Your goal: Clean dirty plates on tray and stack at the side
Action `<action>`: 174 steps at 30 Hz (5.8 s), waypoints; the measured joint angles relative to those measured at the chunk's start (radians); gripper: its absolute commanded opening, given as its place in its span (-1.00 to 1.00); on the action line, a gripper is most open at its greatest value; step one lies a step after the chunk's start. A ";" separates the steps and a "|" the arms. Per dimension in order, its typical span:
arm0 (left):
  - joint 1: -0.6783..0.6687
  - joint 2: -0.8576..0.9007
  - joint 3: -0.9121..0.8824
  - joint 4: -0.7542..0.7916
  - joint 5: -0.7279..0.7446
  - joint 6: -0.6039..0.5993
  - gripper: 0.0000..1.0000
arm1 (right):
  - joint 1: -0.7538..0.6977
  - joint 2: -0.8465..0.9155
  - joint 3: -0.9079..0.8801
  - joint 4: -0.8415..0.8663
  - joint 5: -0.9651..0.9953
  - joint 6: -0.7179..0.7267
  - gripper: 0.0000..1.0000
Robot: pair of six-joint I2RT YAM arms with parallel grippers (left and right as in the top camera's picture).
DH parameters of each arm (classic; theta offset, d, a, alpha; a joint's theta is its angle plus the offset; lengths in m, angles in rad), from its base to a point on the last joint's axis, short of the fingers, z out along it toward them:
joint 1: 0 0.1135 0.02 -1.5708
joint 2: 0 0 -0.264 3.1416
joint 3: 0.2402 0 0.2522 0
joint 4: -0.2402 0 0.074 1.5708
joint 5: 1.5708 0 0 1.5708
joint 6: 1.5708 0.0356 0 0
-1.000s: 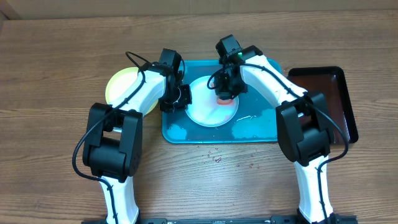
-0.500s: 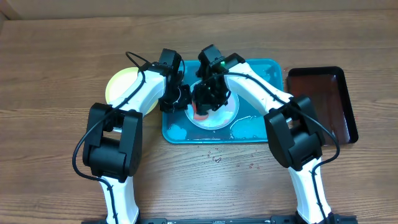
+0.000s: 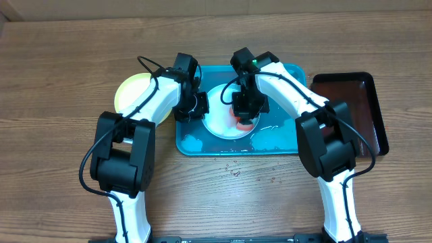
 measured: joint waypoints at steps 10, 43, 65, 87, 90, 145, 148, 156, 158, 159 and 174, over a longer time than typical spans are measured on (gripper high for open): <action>0.000 0.000 0.002 -0.002 -0.001 -0.003 -0.92 | 0.002 0.000 0.000 0.182 0.124 -0.031 -0.93; 0.011 0.000 0.003 -0.024 -0.012 0.001 -0.92 | 0.019 0.000 0.000 0.264 -0.089 -0.035 -0.92; -0.006 0.000 0.003 -0.021 -0.002 0.001 -0.92 | -0.002 0.000 0.001 0.026 -0.166 -0.060 -0.92; -0.006 0.000 0.003 0.082 -0.010 0.050 -0.65 | -0.167 -0.034 0.111 0.064 -0.262 -0.043 -0.92; -0.006 0.000 0.003 0.097 -0.013 0.067 -0.74 | -0.202 -0.079 0.113 0.046 -0.261 -0.049 -0.92; -0.419 -0.301 0.118 -0.086 -1.309 0.137 -0.92 | -0.283 -0.120 0.124 -0.071 -0.203 -0.082 -0.92; -0.421 -0.301 0.118 -0.085 -1.385 0.117 -0.92 | -0.283 -0.120 0.124 -0.076 -0.202 -0.082 -0.93; -0.454 -0.301 0.118 -0.084 -1.567 0.093 -0.92 | -0.283 -0.120 0.124 -0.078 -0.202 -0.084 -0.92; -0.467 -0.301 0.118 -0.084 -1.590 0.093 -0.92 | -0.283 -0.120 0.124 -0.080 -0.202 -0.084 -0.92; -0.473 -0.301 0.118 -0.084 -1.599 0.093 -0.92 | -0.283 -0.120 0.124 -0.082 -0.202 -0.084 -0.92; -0.493 -0.301 0.118 -0.078 -1.685 0.093 -0.92 | -0.283 -0.120 0.124 -0.084 -0.202 -0.085 -0.92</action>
